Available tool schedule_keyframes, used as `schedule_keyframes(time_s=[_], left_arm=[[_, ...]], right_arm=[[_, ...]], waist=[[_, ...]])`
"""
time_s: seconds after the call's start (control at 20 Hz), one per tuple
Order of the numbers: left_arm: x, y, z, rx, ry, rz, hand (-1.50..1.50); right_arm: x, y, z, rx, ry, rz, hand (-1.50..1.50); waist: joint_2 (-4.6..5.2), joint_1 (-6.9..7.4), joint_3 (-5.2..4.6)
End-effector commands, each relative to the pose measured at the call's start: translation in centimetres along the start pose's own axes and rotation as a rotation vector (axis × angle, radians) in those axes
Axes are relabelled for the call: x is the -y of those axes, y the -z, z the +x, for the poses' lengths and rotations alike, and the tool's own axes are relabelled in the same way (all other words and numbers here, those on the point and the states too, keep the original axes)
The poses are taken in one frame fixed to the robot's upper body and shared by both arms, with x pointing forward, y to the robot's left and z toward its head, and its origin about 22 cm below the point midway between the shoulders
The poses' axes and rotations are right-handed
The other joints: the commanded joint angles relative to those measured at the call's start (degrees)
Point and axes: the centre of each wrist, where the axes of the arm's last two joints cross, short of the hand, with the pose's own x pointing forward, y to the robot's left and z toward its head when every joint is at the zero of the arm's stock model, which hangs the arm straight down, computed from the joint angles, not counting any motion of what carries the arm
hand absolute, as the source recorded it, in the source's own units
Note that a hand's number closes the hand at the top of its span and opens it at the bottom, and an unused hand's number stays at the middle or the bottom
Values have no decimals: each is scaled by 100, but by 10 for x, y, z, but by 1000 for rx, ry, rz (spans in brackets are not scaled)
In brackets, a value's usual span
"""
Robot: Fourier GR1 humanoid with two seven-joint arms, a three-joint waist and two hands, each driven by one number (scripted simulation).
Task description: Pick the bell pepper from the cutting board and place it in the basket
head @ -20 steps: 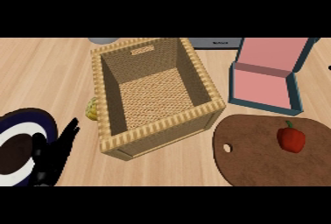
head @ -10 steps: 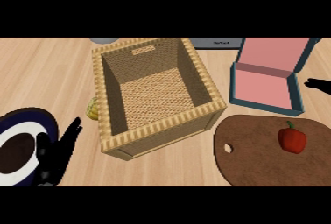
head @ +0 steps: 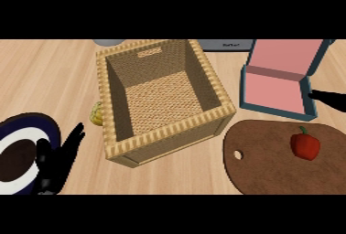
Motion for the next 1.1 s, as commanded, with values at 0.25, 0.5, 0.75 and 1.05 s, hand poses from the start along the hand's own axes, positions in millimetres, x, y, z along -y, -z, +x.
schedule_keyframes(time_s=[0.25,0.5,0.75,1.05], left_arm=[[-10,5,-20,-114,-33,-2,0],[9,8,-5,-105,0,12,0],[-2,5,-7,-114,-7,1,0],[6,-5,-14,-118,-21,3,0]], right_arm=[[-45,19,-11,-3,-7,-8,-150],[-52,23,-16,25,7,-13,-150],[-44,45,-8,-4,-13,-2,-150],[-61,52,-4,-78,-91,81,-150]], waist=[[52,-40,-72],[50,-39,-71],[59,23,-71],[51,30,-72]])
